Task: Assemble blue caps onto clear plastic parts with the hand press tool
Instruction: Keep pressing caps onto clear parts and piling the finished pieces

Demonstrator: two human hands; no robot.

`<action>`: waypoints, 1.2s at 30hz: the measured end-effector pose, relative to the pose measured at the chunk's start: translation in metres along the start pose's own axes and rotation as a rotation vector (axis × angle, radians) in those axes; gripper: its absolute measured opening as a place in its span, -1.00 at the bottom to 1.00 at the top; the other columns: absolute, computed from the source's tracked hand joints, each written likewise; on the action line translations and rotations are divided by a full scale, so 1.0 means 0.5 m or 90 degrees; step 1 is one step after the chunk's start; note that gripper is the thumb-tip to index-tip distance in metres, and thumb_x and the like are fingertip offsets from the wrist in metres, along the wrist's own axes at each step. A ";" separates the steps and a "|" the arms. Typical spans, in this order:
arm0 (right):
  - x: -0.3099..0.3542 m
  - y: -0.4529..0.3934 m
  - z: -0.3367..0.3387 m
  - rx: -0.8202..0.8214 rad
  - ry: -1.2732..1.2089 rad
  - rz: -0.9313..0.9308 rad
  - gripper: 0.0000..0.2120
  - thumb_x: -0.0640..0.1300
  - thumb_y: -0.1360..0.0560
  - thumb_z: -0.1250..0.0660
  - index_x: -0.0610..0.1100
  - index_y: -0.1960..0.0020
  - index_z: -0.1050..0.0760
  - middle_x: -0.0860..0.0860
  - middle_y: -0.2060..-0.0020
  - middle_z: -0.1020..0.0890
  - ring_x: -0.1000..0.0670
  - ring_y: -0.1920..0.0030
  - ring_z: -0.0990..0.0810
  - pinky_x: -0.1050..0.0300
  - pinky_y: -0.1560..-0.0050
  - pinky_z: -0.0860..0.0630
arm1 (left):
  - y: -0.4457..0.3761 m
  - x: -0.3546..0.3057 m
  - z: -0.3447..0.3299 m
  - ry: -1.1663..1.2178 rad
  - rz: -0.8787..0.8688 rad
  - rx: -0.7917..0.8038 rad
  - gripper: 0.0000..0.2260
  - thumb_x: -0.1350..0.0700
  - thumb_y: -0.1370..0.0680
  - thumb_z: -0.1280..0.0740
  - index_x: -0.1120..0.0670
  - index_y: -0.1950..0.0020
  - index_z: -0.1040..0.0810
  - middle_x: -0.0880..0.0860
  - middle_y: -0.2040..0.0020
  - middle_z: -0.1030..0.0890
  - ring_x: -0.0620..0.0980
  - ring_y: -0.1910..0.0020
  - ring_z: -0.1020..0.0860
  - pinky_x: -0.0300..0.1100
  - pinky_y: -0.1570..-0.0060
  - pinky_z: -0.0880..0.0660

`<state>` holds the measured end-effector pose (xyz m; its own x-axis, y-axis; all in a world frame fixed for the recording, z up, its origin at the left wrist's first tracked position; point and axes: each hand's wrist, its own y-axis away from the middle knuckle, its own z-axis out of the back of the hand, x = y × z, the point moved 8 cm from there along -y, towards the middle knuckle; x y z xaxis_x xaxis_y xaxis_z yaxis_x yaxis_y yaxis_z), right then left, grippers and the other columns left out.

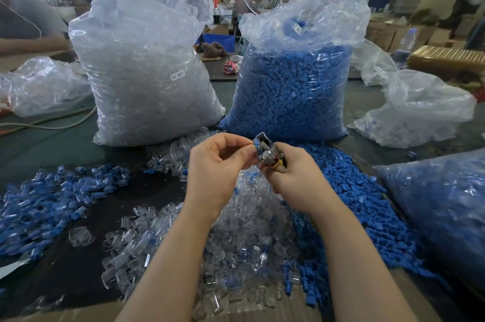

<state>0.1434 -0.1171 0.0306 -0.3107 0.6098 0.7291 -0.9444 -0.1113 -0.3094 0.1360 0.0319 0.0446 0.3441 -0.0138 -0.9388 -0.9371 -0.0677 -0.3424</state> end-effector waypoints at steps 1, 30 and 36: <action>0.000 0.000 0.000 -0.003 0.005 0.003 -0.95 -0.23 -0.43 -0.29 -0.21 0.16 -0.44 -0.16 0.35 -0.53 -0.24 0.27 -0.48 -0.21 0.24 -0.45 | 0.000 0.000 0.000 -0.001 0.000 0.001 -0.89 0.33 -0.47 -0.45 0.12 0.15 -0.65 -0.01 0.27 -0.71 -0.12 0.28 -0.68 -0.37 0.24 -0.55; -0.040 0.002 0.022 -0.070 0.160 -0.063 -0.76 -0.05 -0.47 -0.33 0.02 0.29 -0.30 0.08 0.40 -0.49 0.04 0.34 -0.45 0.09 0.38 -0.27 | 0.055 0.183 0.323 0.752 0.350 -0.672 -0.75 0.28 -0.66 -0.13 0.26 -0.27 -0.51 0.15 0.05 -0.66 -0.01 0.04 -0.68 -0.22 0.37 -0.61; -0.044 0.001 0.017 -0.053 0.188 -0.074 -0.77 -0.05 -0.48 -0.32 0.00 0.28 -0.30 0.08 0.38 -0.50 0.05 0.33 -0.45 0.08 0.38 -0.27 | 0.050 0.184 0.359 0.725 0.276 -0.689 -0.68 0.24 -0.69 -0.04 0.27 -0.35 -0.47 0.13 -0.10 -0.61 -0.07 -0.17 -0.60 -0.35 0.27 -0.56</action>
<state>0.1487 -0.1370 0.0196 -0.1452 0.8176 0.5571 -0.9557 0.0298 -0.2928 0.1336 0.2077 -0.0571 0.4035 -0.8730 -0.2740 -0.6623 -0.4853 0.5708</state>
